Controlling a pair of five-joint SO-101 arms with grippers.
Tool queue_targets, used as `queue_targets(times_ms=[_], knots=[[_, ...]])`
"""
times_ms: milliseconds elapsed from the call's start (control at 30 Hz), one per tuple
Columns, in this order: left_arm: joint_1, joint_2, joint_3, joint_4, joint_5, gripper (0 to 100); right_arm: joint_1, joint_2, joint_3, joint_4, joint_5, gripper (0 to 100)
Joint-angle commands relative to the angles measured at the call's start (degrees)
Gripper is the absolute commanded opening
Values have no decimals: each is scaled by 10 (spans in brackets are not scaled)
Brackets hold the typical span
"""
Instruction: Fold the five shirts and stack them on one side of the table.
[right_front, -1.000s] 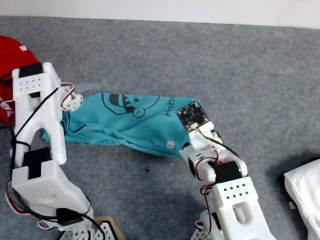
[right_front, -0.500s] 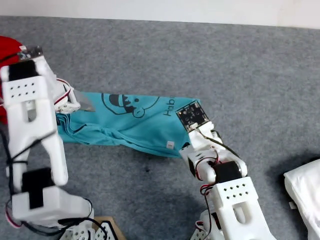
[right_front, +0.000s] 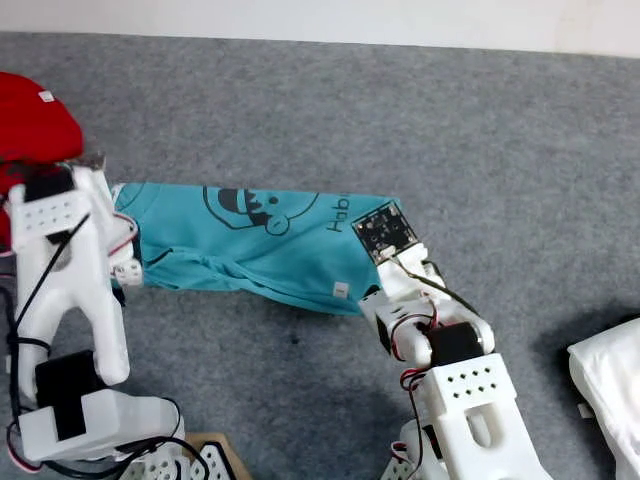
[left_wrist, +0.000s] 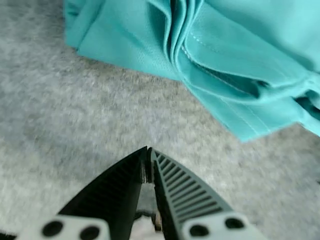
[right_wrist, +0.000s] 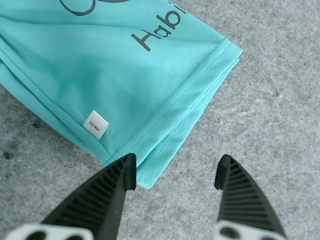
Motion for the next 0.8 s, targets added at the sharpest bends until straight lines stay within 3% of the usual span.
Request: queue_targets(times_ms=[0, 133, 367, 767], knots=[[31, -20, 51, -96, -7, 7, -5, -5, -2, -12, -6, 259], [57, -19, 79, -164, -5, 7, -5, -5, -2, -12, -6, 259], [110, -18, 80, -196, -4, 7, -5, -5, -2, -12, -6, 259], [123, -17, 79, -278, -4, 7, -3, -7, -1, -12, -6, 259]])
